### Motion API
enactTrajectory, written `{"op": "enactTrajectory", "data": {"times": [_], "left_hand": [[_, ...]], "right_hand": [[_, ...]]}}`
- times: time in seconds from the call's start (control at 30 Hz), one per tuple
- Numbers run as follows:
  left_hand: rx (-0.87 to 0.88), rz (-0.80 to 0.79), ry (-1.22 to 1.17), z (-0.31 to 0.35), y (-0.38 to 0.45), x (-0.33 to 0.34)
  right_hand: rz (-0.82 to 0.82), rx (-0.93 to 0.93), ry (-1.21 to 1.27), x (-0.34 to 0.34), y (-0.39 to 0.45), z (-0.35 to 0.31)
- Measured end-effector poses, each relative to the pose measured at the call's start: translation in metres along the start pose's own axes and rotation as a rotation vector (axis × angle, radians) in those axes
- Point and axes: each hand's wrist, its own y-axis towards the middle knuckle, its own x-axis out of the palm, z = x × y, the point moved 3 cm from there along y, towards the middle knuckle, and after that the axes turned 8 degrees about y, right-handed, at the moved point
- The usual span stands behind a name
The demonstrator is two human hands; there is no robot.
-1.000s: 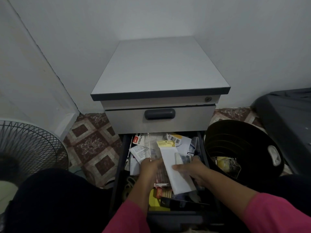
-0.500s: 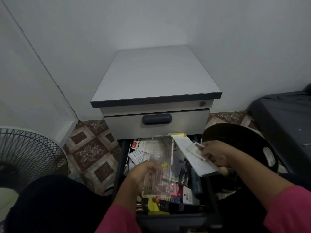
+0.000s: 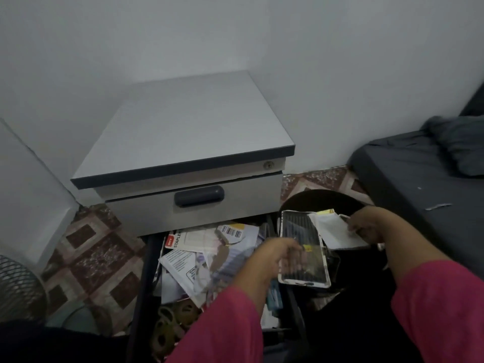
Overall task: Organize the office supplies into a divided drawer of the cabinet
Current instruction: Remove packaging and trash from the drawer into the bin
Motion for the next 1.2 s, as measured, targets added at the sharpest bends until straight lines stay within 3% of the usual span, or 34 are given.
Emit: {"op": "enactTrajectory", "data": {"times": [0.23,0.4,0.6,0.73,0.9,1.03,1.2], "left_hand": [[0.068,0.077,-0.081,0.022,0.023,0.016],[0.139,0.101,-0.143,0.012,0.011,-0.024],[0.229,0.277,-0.156,-0.017,-0.02,-0.089],[0.291,0.477,-0.018,-0.041,-0.039,-0.114],[0.35,0.762,0.508,-0.068,-0.039,-0.126],[0.301,0.82,0.756,-0.086,-0.029,-0.125],[0.262,0.885,0.77,-0.09,-0.027,-0.119]], "right_hand": [[0.03,-0.091,-0.018,0.013,-0.003,-0.02],[0.02,-0.116,-0.125,0.025,-0.002,-0.026],[0.004,-0.361,-0.267,0.073,-0.019,-0.043],[-0.1,-0.401,-0.26,0.126,-0.038,-0.041],[-0.011,-0.607,-0.661,0.187,-0.047,-0.027],[0.011,-0.664,-0.823,0.209,-0.035,-0.014],[0.081,-0.693,-0.922,0.214,-0.028,-0.011]]}}
